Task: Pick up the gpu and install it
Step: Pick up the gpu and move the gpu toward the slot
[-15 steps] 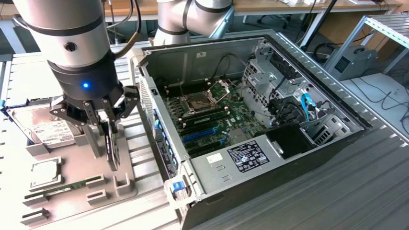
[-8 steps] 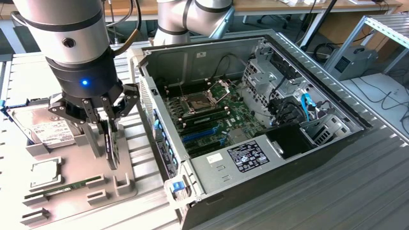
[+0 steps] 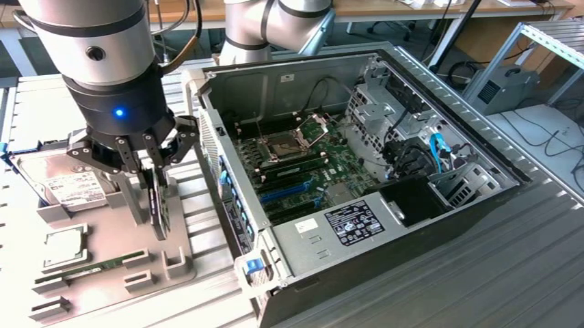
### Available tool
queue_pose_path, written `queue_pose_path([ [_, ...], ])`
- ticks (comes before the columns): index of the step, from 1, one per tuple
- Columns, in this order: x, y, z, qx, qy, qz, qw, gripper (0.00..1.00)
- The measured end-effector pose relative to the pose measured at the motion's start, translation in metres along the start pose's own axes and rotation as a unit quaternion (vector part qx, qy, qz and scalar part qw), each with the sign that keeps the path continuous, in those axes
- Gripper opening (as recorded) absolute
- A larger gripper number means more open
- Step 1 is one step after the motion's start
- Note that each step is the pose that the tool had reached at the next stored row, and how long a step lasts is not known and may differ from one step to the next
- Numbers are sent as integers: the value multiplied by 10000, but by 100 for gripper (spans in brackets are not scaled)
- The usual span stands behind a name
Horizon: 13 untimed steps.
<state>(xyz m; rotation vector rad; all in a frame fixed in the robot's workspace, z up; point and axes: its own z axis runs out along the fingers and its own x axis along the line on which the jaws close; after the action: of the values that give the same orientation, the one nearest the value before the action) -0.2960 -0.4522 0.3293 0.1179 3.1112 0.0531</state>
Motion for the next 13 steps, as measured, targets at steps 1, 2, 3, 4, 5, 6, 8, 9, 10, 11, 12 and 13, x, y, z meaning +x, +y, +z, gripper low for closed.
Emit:
queue_pose_path([
  [1,0,0,-5,0,0,0,10000,26],
  [2,0,0,-9,-1,0,0,10000,26],
  [3,0,1,-17,0,0,0,10000,26],
  [4,-1,1,-23,0,0,0,10000,26],
  [5,-1,1,-29,0,0,0,10000,26],
  [6,-1,1,-36,0,-1,0,10000,26],
  [8,-1,2,-52,0,0,0,10000,26],
  [9,-2,2,-57,0,0,0,10000,26],
  [10,-2,2,-64,0,0,0,10000,26],
  [11,-2,3,-71,0,0,0,10000,26],
  [12,-2,3,-78,0,0,0,10000,26],
  [13,-2,3,-86,0,0,0,10000,26],
])
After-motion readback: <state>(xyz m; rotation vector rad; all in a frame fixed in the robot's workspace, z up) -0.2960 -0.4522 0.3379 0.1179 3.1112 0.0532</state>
